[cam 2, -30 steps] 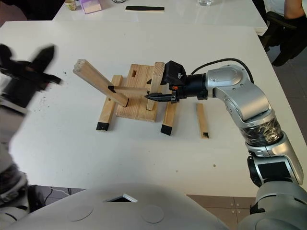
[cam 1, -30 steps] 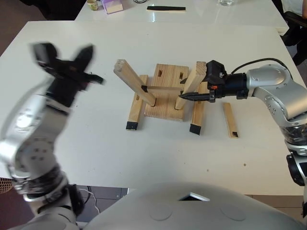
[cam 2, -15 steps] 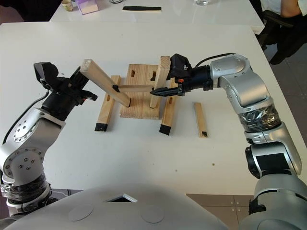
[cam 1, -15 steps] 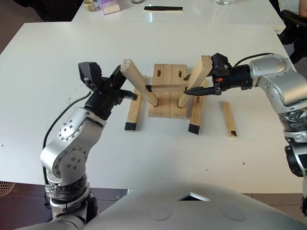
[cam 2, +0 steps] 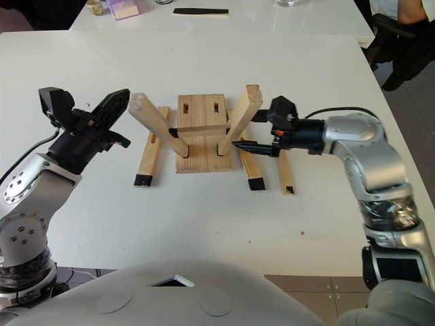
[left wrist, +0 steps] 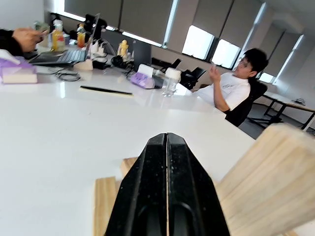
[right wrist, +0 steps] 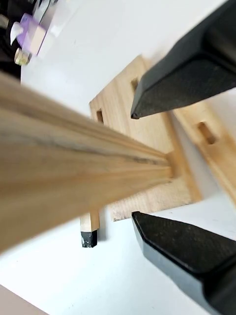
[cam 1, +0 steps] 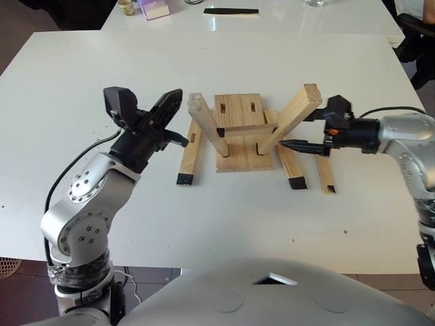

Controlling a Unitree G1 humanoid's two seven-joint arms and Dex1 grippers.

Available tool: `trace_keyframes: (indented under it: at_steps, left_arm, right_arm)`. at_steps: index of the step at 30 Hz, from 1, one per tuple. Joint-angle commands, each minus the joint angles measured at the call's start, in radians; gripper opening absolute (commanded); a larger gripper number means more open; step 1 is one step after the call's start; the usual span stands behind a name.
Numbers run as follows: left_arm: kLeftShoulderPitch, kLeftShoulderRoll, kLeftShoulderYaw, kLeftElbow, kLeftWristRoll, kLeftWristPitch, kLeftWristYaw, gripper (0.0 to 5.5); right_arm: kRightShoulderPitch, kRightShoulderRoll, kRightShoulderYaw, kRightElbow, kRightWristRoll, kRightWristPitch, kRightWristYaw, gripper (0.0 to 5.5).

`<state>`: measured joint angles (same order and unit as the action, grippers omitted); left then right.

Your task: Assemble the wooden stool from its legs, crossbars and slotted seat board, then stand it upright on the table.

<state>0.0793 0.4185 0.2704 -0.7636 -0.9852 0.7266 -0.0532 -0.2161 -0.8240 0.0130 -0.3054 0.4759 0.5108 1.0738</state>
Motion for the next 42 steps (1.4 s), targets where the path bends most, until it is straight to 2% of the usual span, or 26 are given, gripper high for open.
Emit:
trace_keyframes:
  at_steps: [1,4,6,8,12,14,16,20,24,26,28,32,34,36,38,40,42]
  left_arm:
    - [0.052,0.015,0.047,0.029,0.034,-0.018,0.005,0.00]
    - [0.111,-0.019,0.050,0.018,0.155,-0.061,0.070,0.00]
    - [0.160,-0.073,0.017,-0.031,0.212,-0.088,0.122,0.00]
    - [0.204,-0.106,-0.059,-0.086,0.305,-0.117,0.159,0.00]
    - [0.262,-0.128,-0.215,-0.127,0.546,-0.173,0.220,0.00]
    - [0.261,-0.144,-0.266,-0.134,0.613,-0.184,0.242,0.00]
    - [0.257,-0.164,-0.299,-0.143,0.650,-0.182,0.256,0.00]
    - [0.220,-0.166,-0.340,-0.167,0.692,-0.160,0.228,0.00]
    - [0.217,-0.179,-0.326,-0.182,0.697,-0.125,0.224,0.00]
    - [0.237,-0.199,-0.253,-0.174,0.732,-0.114,0.265,0.00]
    - [0.250,-0.225,-0.165,-0.166,0.759,-0.095,0.311,0.00]
    - [0.282,-0.255,-0.157,-0.201,0.786,-0.061,0.316,0.00]
    - [0.261,-0.256,-0.231,-0.222,0.756,-0.041,0.271,0.00]
    - [0.169,-0.210,-0.424,-0.246,0.737,-0.039,0.157,0.00]
    - [0.086,-0.212,-0.600,-0.252,0.707,-0.006,0.078,0.00]
    - [0.059,-0.217,-0.661,-0.241,0.702,0.005,0.049,0.00]
    - [0.074,-0.202,-0.641,-0.236,0.721,-0.002,0.042,0.00]
  right_arm:
    - [0.065,-0.038,-0.101,-0.085,0.035,0.056,-0.048,3.47]
    - [0.071,0.027,-0.153,-0.091,-0.059,0.069,-0.263,3.47]
    - [0.112,0.105,-0.158,-0.165,-0.100,0.115,-0.422,3.26]
    - [0.214,0.185,-0.114,-0.277,-0.157,0.136,-0.553,2.99]
    - [0.383,0.456,-0.029,-0.437,-0.360,0.165,-0.956,2.36]
    - [0.408,0.559,0.039,-0.514,-0.412,0.152,-1.064,2.07]
    - [0.416,0.588,0.106,-0.561,-0.478,0.143,-1.117,1.72]
    - [0.407,0.616,0.213,-0.599,-0.561,0.155,-1.150,1.06]
    - [0.393,0.651,0.259,-0.601,-0.619,0.179,-1.179,0.45]
    - [0.381,0.656,0.215,-0.596,-0.664,0.195,-1.206,0.08]
    - [0.367,0.650,0.142,-0.597,-0.711,0.223,-1.230,0.03]
    - [0.358,0.651,0.114,-0.618,-0.763,0.270,-1.218,0.03]
    - [0.325,0.658,0.202,-0.629,-0.743,0.281,-1.164,0.03]
    - [0.259,0.640,0.386,-0.637,-0.710,0.248,-1.060,0.03]
    - [0.217,0.625,0.549,-0.654,-0.673,0.250,-0.959,0.03]
    - [0.214,0.595,0.581,-0.646,-0.643,0.277,-0.893,0.03]
    - [0.223,0.558,0.570,-0.617,-0.639,0.268,-0.865,0.03]
